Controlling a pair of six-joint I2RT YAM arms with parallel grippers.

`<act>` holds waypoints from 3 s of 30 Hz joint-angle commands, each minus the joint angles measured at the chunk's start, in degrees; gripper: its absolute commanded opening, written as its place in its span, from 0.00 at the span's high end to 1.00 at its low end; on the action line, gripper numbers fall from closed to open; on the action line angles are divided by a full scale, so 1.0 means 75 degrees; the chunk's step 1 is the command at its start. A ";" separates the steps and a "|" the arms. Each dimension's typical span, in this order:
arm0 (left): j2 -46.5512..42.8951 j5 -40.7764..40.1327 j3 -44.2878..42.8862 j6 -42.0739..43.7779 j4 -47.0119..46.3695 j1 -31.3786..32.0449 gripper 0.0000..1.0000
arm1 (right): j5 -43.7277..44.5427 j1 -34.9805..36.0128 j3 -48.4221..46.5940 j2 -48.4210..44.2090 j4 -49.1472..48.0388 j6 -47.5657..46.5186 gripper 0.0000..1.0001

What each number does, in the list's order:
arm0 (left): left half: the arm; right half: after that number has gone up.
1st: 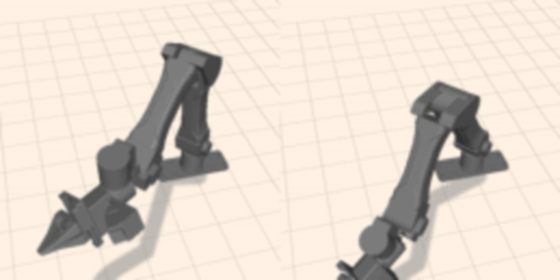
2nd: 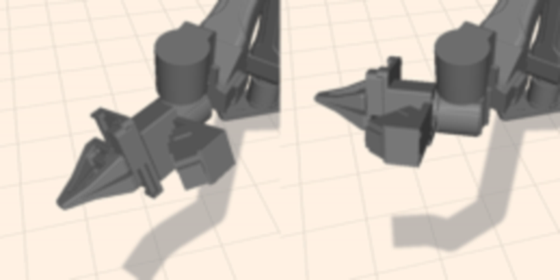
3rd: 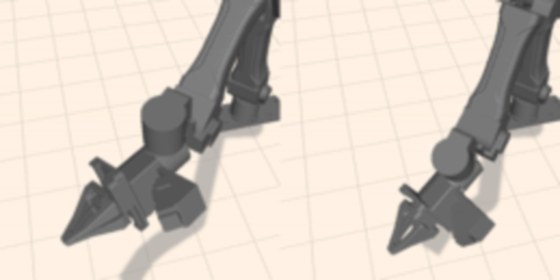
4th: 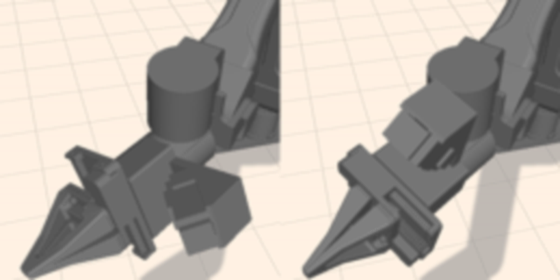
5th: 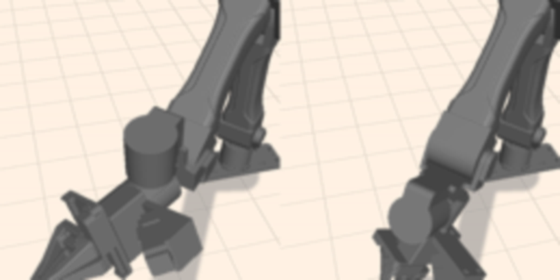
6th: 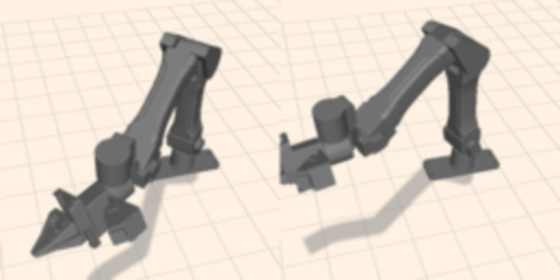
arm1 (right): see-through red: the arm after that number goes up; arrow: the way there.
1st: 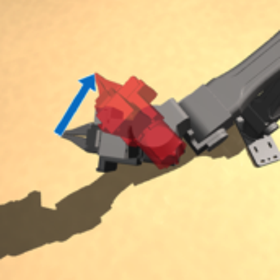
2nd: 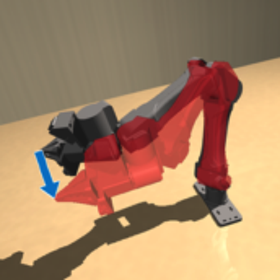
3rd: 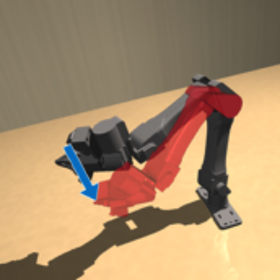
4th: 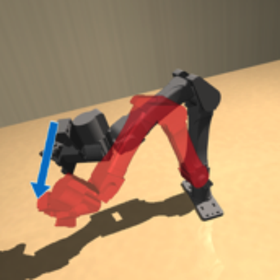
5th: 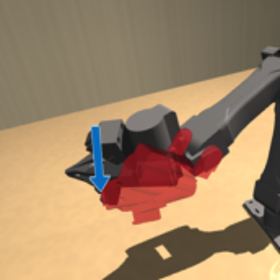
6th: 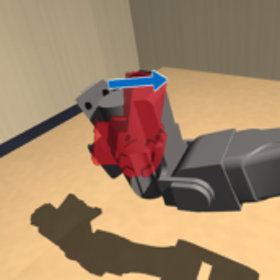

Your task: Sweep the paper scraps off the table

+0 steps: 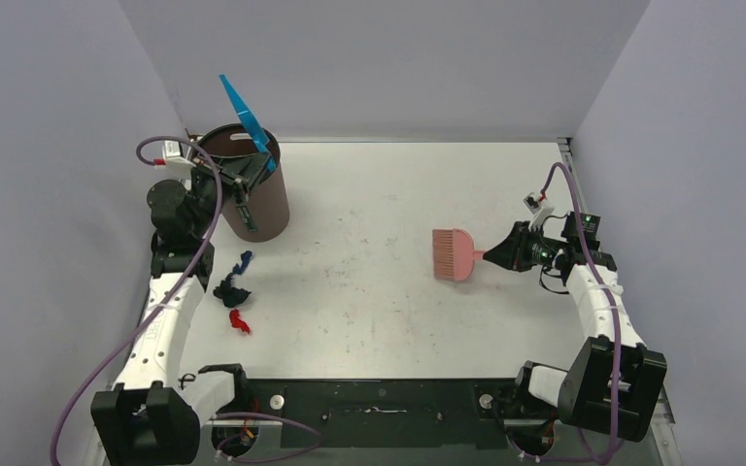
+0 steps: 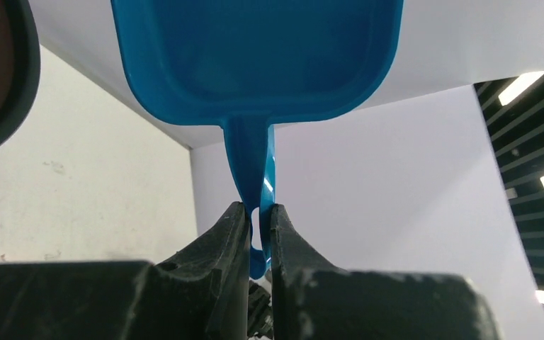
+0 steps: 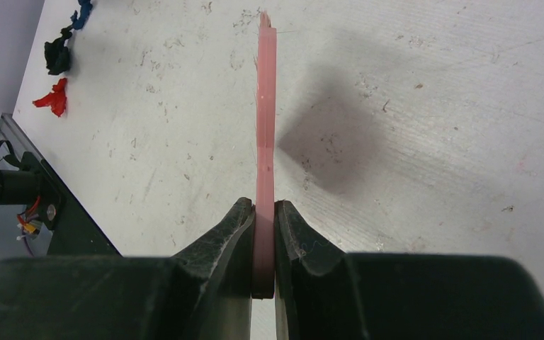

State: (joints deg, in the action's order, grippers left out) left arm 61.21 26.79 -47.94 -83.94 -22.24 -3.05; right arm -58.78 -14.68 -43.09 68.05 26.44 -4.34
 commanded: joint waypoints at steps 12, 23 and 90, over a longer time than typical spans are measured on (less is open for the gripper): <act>-0.2553 -0.2366 -0.2191 0.6474 0.7231 0.1619 1.00 | -0.0180 0.4002 -0.1704 0.0454 -0.1964 0.2122 0.95; -0.3225 -0.4022 -0.2170 0.6639 0.8348 0.2103 1.00 | 0.1282 0.8006 -0.4383 0.4196 -0.4276 0.4935 0.95; -0.3453 -0.5090 -0.2725 0.7077 0.8704 0.2437 1.00 | 0.3764 0.9327 -0.6135 0.6535 -0.1653 0.6329 0.95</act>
State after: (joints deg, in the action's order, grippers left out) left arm 35.66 -10.55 -68.18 -31.24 45.23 14.92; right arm -38.33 58.02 -88.18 120.77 10.92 46.09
